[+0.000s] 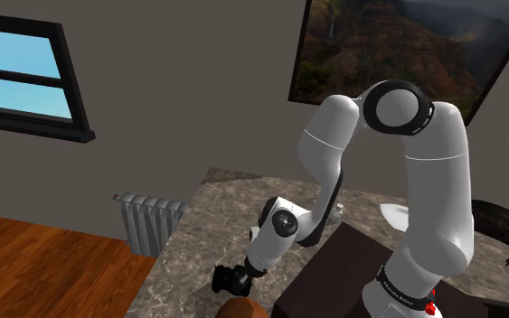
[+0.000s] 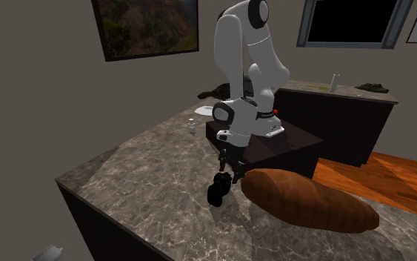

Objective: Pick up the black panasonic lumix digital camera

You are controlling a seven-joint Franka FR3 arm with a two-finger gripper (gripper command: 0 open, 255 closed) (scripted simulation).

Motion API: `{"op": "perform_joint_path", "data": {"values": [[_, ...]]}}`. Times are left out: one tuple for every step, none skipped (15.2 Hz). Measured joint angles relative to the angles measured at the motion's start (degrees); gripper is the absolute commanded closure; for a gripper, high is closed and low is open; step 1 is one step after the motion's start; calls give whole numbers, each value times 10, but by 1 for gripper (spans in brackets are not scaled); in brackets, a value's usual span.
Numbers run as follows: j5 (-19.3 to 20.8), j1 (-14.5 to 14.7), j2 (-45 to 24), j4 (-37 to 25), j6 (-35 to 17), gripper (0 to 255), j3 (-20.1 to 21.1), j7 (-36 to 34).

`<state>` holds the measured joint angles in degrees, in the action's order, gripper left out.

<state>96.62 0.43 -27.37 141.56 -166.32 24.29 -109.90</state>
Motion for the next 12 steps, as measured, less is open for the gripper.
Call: {"op": "perform_joint_path", "data": {"values": [[3,0,-2,-1,0,255,0,-2],[5,1,-3,-2,1,255,-1,-4],[5,1,-3,-2,1,255,-1,-5],[6,1,-3,-2,1,255,-1,-5],[6,1,-3,-2,1,255,-1,-5],[6,1,-3,-2,1,255,-1,-5],[6,1,-3,-3,1,255,0,-5],[6,1,-3,-3,1,255,0,-5],[5,1,-3,-3,1,255,0,-4],[7,1,-3,-3,1,255,0,-6],[0,0,1,0,0,255,0,0],[-11,-1,8,4,-2,255,1,10]]}}
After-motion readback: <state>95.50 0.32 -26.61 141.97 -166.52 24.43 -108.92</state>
